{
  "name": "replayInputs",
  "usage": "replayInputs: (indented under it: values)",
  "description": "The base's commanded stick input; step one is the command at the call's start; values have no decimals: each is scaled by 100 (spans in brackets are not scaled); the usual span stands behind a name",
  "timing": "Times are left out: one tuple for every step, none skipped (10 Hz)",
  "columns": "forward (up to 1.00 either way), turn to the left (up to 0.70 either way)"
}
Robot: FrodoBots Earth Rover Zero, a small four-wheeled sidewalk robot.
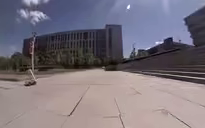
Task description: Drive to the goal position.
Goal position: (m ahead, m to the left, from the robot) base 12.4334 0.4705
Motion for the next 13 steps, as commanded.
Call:
replayInputs:
  values:
    - [70, 0]
    - [70, 0]
    - [70, 0]
    - [70, 0]
    - [70, 0]
    - [70, 0]
    - [70, 0]
    - [70, 0]
    - [70, 0]
    - [70, 0]
    - [70, 0]
    - [70, 0]
    - [70, 0]
